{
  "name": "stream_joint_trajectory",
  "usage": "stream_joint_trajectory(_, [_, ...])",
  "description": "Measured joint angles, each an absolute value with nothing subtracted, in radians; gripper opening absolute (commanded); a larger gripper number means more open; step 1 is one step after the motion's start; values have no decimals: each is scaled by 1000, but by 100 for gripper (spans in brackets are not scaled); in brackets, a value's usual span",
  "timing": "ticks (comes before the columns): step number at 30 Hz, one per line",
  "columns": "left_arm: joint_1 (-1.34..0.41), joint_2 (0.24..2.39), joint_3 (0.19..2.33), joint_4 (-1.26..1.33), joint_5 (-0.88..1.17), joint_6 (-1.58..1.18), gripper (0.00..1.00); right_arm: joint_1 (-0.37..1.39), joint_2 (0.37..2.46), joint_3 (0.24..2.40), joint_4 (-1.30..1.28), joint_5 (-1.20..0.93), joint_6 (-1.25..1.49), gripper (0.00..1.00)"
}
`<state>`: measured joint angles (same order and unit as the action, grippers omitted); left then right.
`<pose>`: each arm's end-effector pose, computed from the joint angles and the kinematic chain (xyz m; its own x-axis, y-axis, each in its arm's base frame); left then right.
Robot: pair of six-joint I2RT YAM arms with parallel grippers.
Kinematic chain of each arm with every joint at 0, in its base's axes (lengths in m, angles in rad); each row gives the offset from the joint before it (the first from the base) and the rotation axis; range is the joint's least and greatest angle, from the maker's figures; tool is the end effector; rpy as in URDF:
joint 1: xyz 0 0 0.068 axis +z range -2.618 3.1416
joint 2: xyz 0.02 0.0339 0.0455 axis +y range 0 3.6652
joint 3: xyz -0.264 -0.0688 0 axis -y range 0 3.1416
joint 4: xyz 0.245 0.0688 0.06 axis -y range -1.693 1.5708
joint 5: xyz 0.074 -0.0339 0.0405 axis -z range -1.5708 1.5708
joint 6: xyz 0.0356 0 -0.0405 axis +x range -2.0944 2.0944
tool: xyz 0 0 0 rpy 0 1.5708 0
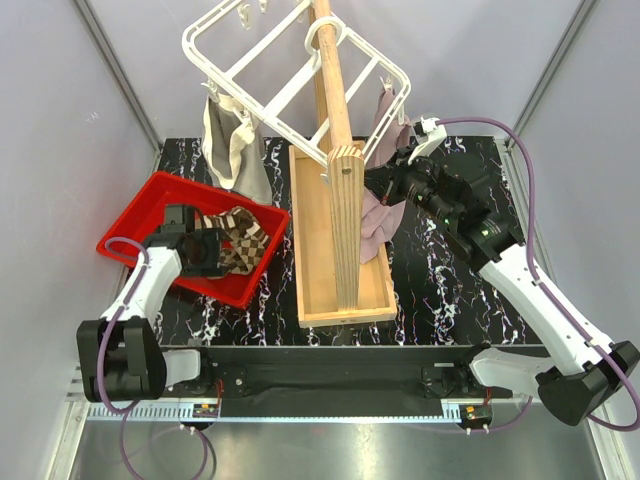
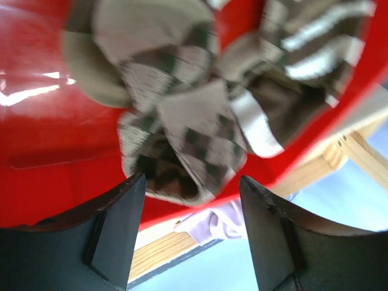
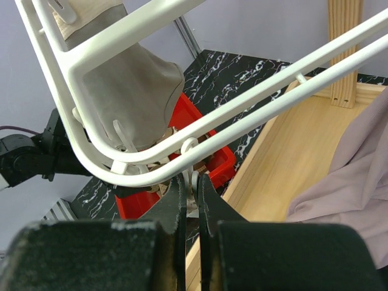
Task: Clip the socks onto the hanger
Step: Clamp the sock onto the hanger.
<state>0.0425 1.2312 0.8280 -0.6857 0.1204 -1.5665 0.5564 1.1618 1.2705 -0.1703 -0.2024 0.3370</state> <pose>0.2316 0.0056 0.2246 -0.0172 -0.9944 0.1044 -0.8853 -0.0334 -0.4639 0.2176 0.1438 0.4352 -0.2767 0.2093 -0.9379 -0.6318 0.6958 0.3417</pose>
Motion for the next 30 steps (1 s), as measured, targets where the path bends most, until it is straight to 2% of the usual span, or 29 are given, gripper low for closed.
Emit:
stream_joint_trajectory(8, [54,1266,790,-645,125,-1652,66,556,1148,1271,-171,-202,338,0])
stream_joint_trajectory(15, [54,1328,776,-594,128,-1692,60,556,1148,1271,-172,-202,342,0])
stream_joint_trajectory(19, [54,1368,778,-570,117,-1695,44,556,1148,1271,-172,-203,345,0])
stream_joint_trajectory(20, [54,1377,777,-562,116,-1696,34,556,1148,1271,-172,-202,345,0])
stream_joint_trajectory(22, [54,1391,776,-533,115,-1700,24,556,1148,1271,-172,-202,345,0])
stream_joint_trajectory(23, [54,1398,775,-513,116,-1702,9,556,1148,1271,-172,-202,345,0])
stream_joint_trajectory(24, [54,1404,774,-496,116,-1695,0,556,1148,1271,-172,-202,345,0])
stream_joint_trajectory(30, [35,1385,820,-507,20,-1546,0,556,1147,1271,-174,-202,345,0])
